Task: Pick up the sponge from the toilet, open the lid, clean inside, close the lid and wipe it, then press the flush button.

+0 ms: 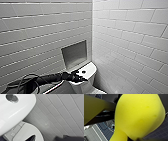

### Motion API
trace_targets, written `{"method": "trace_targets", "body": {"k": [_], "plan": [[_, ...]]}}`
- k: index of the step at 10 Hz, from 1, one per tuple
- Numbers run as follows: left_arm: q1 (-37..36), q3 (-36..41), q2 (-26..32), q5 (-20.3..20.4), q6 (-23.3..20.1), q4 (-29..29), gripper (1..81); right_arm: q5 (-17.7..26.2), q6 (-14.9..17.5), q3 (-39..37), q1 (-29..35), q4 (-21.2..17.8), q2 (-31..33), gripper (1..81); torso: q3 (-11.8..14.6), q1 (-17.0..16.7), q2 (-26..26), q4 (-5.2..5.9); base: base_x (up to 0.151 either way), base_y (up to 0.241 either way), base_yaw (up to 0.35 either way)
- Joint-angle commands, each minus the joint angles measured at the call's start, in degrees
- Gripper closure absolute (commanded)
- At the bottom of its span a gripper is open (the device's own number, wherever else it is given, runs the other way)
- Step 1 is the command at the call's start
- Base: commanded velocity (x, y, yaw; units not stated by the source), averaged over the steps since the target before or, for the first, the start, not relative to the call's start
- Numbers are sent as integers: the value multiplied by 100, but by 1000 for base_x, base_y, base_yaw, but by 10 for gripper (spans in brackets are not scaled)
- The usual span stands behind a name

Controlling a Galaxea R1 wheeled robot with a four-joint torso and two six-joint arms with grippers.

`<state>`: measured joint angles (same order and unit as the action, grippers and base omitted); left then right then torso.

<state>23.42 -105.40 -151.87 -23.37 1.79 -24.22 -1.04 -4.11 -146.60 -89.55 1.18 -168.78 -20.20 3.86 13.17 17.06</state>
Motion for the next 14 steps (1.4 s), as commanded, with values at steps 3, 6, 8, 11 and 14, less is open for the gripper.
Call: {"method": "trace_targets", "body": {"k": [3, 6, 8, 11, 14], "plan": [[-1256, -1427, -580, -159, 15, -294, 10, 271, 7, 115, -664, 49, 123, 811, 0, 2, 0, 0, 0, 0, 0], [-1369, -2134, -1092, -159, 14, -258, 10, -450, 7, 335, -1130, 66, 35, 811, -2, 2, -2, 0, 0, 0, 0], [-1511, -2677, -1477, -177, 15, -259, 10, -529, 164, 292, -1219, 172, -175, 811, -2, 2, -2, 0, 0, 0, 0], [-1695, -3391, -1821, -177, 14, -241, 10, -529, 200, 274, -1342, 532, -414, 811, -2, 2, -2, -2, 0, 0, 0], [-1985, -3848, -2067, -186, 14, -171, 10, -529, 200, 274, -1299, 682, -422, 811, -79, 0, 0, -2, 0, 0, 0]]}}
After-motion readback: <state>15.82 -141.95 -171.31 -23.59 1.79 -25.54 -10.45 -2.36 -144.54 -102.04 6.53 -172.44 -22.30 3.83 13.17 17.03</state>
